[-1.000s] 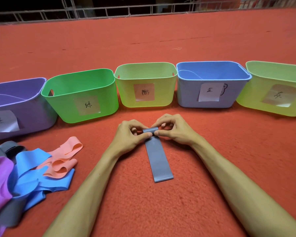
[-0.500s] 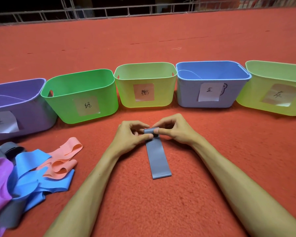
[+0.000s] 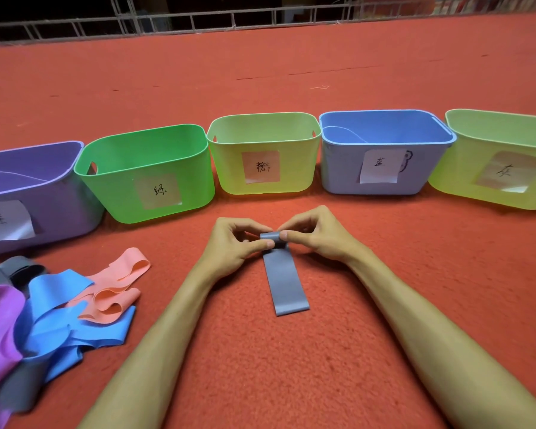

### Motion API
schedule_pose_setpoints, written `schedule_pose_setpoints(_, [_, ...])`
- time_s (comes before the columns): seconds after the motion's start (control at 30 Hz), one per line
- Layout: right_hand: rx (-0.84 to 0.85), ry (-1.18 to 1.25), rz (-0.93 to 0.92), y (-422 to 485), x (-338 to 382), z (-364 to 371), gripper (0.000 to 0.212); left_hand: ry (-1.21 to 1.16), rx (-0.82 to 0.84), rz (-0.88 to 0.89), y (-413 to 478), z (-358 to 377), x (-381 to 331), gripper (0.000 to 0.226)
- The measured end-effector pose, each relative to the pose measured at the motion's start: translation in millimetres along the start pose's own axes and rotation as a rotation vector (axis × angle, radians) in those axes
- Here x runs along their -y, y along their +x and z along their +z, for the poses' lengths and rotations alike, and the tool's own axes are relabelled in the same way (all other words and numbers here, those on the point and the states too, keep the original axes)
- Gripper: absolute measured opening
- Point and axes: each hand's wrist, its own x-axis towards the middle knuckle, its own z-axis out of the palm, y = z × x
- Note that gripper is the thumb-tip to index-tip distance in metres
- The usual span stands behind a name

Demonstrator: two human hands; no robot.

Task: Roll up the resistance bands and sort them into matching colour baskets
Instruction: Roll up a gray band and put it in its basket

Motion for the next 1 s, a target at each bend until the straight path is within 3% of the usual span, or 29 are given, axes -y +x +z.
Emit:
schedule_pose_setpoints(0.27, [0.016,0.079,-0.023,-0.4,0.9,-2.0,0.016,0.137,0.029,-0.031,1.9,-1.7,3.3,0.013])
schedule_pose_setpoints(0.6, [0.008,0.111,0.022,3.4,-1.8,1.0,0.021,-0.045,0.046,-0.042,-0.6,-3.1,-2.0,0.022])
schedule_pose_setpoints(0.77, [0.031,0.093,0.008,1.2,1.1,-0.4,0.012,-0.022,0.017,-0.028,-1.8,-0.3,-6.3,0.023])
schedule_pose_setpoints(1.0, [0.066,0.138,-0.020,-1.5,3.3,-4.0,0.020,-0.009,0.066,-0.141,0.4,-1.2,-5.2,0.017])
